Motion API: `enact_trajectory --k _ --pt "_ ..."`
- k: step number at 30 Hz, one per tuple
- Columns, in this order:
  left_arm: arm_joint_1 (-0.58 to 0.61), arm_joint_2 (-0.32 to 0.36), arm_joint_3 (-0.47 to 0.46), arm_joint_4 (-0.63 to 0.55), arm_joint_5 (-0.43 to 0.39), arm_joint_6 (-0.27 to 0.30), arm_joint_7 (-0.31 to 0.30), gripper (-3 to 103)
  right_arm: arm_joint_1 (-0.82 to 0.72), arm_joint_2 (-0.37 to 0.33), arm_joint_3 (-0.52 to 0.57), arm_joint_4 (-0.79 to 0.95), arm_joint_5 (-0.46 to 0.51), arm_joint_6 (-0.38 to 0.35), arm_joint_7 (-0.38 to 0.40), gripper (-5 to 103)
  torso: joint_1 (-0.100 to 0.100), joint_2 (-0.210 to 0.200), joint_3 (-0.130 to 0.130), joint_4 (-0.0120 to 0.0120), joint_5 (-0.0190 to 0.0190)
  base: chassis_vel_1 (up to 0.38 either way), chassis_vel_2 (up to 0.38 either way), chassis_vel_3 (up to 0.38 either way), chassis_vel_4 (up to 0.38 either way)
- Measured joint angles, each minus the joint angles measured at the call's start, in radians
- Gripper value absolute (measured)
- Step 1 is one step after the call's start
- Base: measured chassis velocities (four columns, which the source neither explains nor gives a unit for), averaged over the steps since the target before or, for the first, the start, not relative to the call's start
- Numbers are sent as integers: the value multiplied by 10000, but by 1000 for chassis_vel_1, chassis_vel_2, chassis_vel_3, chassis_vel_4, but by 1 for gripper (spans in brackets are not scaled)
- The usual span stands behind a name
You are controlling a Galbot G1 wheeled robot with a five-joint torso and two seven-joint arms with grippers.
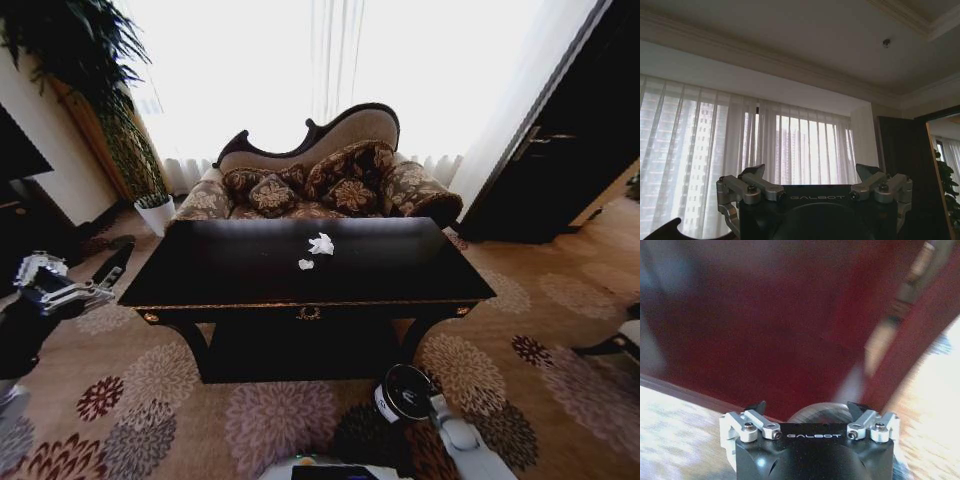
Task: Move to the front of the table and place the trash on the table into the trash bin.
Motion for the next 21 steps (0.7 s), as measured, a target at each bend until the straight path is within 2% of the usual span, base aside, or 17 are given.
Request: enact_trajectory --k 1,3,5,6,8,10,11,13,16,19,21 --pt "-17 0 17 7 1 -1 3 100 -120 2 64 199 161 115 -343 95 0 0 -1 1 0 0 0 0 0" --pt "-91 0 96 18 3 -3 6 100 -460 -15 389 763 824 836 -2262 100 0 0 -1 2 0 0 0 0 0" --pt "-139 0 169 18 13 -3 6 100 -538 -88 599 860 1395 1538 -3848 100 0 0 0 2 -1 0 0 0 0" --pt "-139 0 169 18 13 -3 6 100 -538 -88 599 860 1395 1538 -3848 100 0 0 0 2 -1 0 0 0 0" --pt "-165 -1 233 15 34 -3 5 100 -616 -210 723 971 2757 2405 -6230 100 1 0 0 3 -1 0 0 0 0" --pt "-171 0 250 9 49 -3 5 100 -758 -219 724 1374 3674 2579 -7504 100 1 0 0 2 4 0 0 0 0" --pt "-171 0 250 9 49 -3 5 100 -758 -219 724 1374 3674 2579 -7504 100 1 0 0 2 4 0 0 0 0" --pt "-164 3 253 -3 57 -3 5 100 -929 -143 792 2258 4419 2521 -8349 100 0 0 -1 2 0 0 0 0 0" --pt "-131 9 228 -16 58 -3 6 100 -1060 -82 944 3032 4855 2275 -8602 100 0 0 0 4 0 0 0 0 0" --pt "-98 14 183 -19 58 -3 5 100 -1204 -89 1077 3850 5410 2020 -8628 100 0 -1 0 2 0 0 0 0 0" --pt "-70 6 142 -37 52 -3 6 100 -1415 -160 1211 5184 6326 1680 -8282 100 1 0 0 2 0 0 0 0 0"
